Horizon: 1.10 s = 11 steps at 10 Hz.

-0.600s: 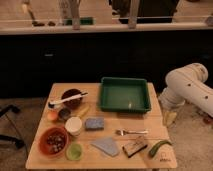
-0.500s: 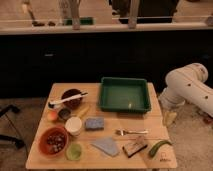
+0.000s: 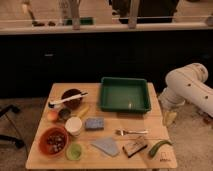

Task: Place towel in tray

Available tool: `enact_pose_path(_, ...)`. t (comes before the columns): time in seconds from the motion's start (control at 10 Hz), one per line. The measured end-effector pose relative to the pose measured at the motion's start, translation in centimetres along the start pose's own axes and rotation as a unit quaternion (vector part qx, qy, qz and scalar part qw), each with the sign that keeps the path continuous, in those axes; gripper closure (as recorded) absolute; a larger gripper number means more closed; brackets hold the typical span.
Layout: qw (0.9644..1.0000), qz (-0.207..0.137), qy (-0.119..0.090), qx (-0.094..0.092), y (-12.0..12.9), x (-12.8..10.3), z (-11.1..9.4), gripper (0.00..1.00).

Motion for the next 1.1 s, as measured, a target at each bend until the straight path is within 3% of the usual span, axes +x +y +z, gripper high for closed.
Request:
enact_pose_path(0.8, 1.0000, 0.000, 0.000, 0.000, 0.0, 0.0, 0.0, 0.20)
enact_pose_path(1.1, 0.9998, -0.021, -0.003, -0.001, 1.1, -2.1, 0.5, 0.20)
